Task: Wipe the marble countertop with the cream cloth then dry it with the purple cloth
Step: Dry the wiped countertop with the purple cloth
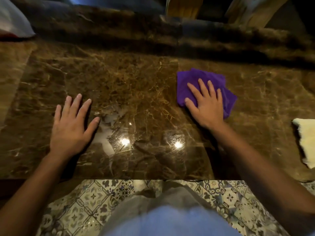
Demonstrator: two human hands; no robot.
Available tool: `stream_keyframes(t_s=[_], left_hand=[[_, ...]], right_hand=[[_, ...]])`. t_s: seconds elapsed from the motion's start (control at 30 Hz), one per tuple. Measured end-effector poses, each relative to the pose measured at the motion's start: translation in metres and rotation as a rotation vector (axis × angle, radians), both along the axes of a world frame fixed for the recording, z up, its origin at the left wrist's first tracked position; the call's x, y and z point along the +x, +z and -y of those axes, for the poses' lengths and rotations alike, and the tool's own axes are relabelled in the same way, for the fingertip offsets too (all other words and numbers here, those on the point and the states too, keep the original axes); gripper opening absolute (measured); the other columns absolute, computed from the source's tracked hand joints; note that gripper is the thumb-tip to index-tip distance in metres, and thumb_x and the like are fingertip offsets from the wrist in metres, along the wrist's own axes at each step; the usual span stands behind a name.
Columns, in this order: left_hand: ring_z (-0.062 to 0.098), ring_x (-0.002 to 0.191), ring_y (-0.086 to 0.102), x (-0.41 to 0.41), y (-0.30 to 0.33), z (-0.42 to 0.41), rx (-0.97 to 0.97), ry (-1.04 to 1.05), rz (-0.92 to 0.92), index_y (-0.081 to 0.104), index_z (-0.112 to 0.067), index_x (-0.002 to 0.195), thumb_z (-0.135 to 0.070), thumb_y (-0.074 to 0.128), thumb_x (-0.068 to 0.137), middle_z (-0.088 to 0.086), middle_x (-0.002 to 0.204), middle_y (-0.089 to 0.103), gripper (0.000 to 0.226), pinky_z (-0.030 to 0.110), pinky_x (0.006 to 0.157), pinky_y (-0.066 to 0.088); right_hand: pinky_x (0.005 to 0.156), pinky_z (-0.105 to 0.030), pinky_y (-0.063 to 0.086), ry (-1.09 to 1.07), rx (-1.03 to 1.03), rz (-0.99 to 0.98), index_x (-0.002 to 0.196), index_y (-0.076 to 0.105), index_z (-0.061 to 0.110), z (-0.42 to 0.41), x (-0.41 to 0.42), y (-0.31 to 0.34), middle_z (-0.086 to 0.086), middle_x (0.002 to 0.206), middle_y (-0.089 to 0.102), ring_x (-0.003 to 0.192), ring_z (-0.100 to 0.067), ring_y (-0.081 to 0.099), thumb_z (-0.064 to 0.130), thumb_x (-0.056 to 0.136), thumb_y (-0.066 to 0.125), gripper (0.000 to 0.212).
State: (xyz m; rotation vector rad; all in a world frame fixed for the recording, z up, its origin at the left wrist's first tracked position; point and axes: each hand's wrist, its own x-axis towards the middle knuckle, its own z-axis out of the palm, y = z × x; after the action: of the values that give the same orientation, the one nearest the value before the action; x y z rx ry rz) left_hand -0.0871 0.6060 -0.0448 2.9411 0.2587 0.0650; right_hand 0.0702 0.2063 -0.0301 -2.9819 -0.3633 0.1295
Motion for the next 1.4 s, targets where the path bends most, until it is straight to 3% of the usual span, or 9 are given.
stream_keyframes(t_s=[0.2,0.3,0.4,0.57,0.73,0.8,0.93,1.2,1.4], left_hand=[[0.033,0.160,0.018,0.001,0.004,0.001,0.015,0.015,0.009,0.036,-0.021,0.160,-0.061,0.032,0.101,0.010,0.171,0.030,0.071,0.051,0.127,0.009],[0.033,0.160,0.020,-0.001,0.003,0.002,0.023,0.015,0.015,0.038,-0.021,0.159,-0.061,0.033,0.101,0.009,0.171,0.031,0.070,0.052,0.127,0.012],[0.034,0.159,0.021,-0.001,0.005,0.002,0.001,0.008,0.028,0.040,-0.019,0.159,-0.057,0.039,0.103,0.011,0.170,0.032,0.067,0.053,0.127,0.013],[0.034,0.159,0.021,-0.020,0.011,0.001,-0.105,-0.035,-0.017,0.044,-0.014,0.157,-0.042,0.057,0.103,0.012,0.170,0.033,0.062,0.055,0.127,0.014],[0.031,0.159,0.023,-0.082,0.005,-0.024,-0.062,0.052,-0.005,0.050,-0.020,0.151,-0.050,0.044,0.103,0.008,0.166,0.041,0.057,0.058,0.125,0.013],[0.033,0.159,0.020,-0.088,0.003,-0.029,-0.050,0.134,0.004,0.044,-0.018,0.155,-0.054,0.037,0.100,0.009,0.168,0.037,0.066,0.059,0.125,0.011],[0.036,0.159,0.021,-0.086,-0.005,-0.027,0.008,0.146,0.045,0.038,-0.020,0.158,-0.055,0.034,0.100,0.009,0.170,0.034,0.068,0.059,0.125,0.012],[0.035,0.158,0.026,-0.087,-0.004,-0.029,0.045,0.144,0.087,0.042,-0.020,0.157,-0.054,0.037,0.100,0.011,0.168,0.036,0.066,0.057,0.126,0.016],[0.033,0.159,0.024,-0.087,0.003,-0.026,0.000,0.167,0.045,0.043,-0.020,0.157,-0.055,0.032,0.100,0.009,0.169,0.035,0.068,0.055,0.127,0.014]], right_hand=[[0.126,-0.058,0.000,-0.026,0.113,-0.103,0.156,0.030,0.048,-0.063,0.085,0.005,0.003,0.173,0.019,0.160,-0.030,0.007,0.085,0.090,0.011,0.078],[0.126,-0.059,-0.001,0.012,0.099,-0.116,0.157,0.028,0.048,-0.091,0.088,0.004,0.002,0.174,0.016,0.160,-0.030,0.005,0.081,0.092,0.015,0.074],[0.126,-0.058,-0.001,0.132,0.090,-0.132,0.156,0.030,0.048,-0.110,0.046,0.003,0.002,0.174,0.017,0.160,-0.030,0.005,0.070,0.094,0.027,0.066],[0.127,-0.058,0.004,0.310,0.105,-0.116,0.153,0.039,0.048,-0.098,-0.091,0.011,0.001,0.171,0.025,0.159,-0.031,0.012,0.068,0.090,0.028,0.067],[0.119,-0.048,0.020,0.244,0.142,-0.086,0.132,0.062,0.041,-0.039,-0.171,0.016,0.006,0.156,0.051,0.149,-0.024,0.035,0.072,0.096,0.038,0.054],[0.119,-0.052,0.024,0.184,0.082,-0.008,0.134,0.063,0.033,-0.035,-0.167,0.011,-0.001,0.154,0.053,0.148,-0.028,0.037,0.067,0.094,0.042,0.056],[0.125,-0.062,0.008,0.097,0.007,0.018,0.156,0.038,0.039,-0.057,-0.118,0.001,-0.005,0.171,0.027,0.158,-0.036,0.014,0.068,0.094,0.036,0.069],[0.124,-0.066,0.003,0.120,-0.011,-0.013,0.159,0.029,0.043,-0.157,0.002,0.001,-0.004,0.173,0.018,0.159,-0.038,0.007,0.068,0.097,0.028,0.067],[0.120,-0.073,0.003,0.362,-0.040,-0.063,0.158,0.030,0.046,-0.211,-0.045,0.008,-0.005,0.174,0.016,0.159,-0.040,0.005,0.057,0.097,0.041,0.063]])
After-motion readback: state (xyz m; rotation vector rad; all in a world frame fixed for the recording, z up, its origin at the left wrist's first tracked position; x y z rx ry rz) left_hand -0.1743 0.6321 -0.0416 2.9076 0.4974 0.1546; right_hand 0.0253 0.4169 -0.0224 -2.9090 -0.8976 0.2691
